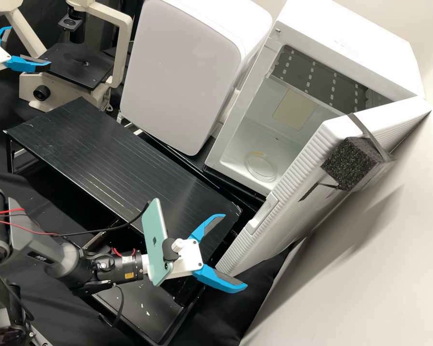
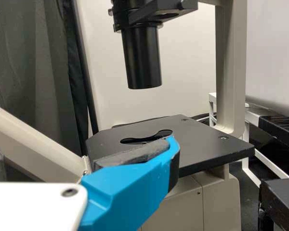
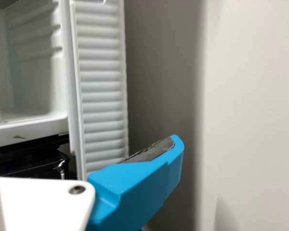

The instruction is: Close the incubator door

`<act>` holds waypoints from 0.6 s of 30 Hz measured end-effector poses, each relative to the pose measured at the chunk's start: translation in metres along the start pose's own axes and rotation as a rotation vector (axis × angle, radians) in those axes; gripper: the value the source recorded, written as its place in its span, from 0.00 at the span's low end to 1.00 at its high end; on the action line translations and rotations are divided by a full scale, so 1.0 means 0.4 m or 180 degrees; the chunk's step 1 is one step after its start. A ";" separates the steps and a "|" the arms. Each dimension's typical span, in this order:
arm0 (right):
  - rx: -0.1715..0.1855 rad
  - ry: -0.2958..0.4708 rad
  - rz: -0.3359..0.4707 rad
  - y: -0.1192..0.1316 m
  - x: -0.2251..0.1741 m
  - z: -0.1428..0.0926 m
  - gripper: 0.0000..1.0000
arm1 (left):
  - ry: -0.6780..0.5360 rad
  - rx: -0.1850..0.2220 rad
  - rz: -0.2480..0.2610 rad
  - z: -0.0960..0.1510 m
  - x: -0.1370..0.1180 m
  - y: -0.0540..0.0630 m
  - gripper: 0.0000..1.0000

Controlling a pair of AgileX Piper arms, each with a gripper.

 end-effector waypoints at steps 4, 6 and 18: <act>0.0057 -0.0001 -0.0048 -0.010 0.011 0.003 1.00 | 0.0000 0.0000 0.0000 0.000 0.000 0.000 1.00; 0.0094 0.0031 -0.0088 -0.014 0.013 0.001 1.00 | 0.0000 0.0000 0.0000 0.000 0.000 0.000 1.00; 0.0501 0.0289 -0.0350 -0.014 -0.010 -0.027 1.00 | 0.0000 0.0000 0.0000 0.000 0.000 0.000 1.00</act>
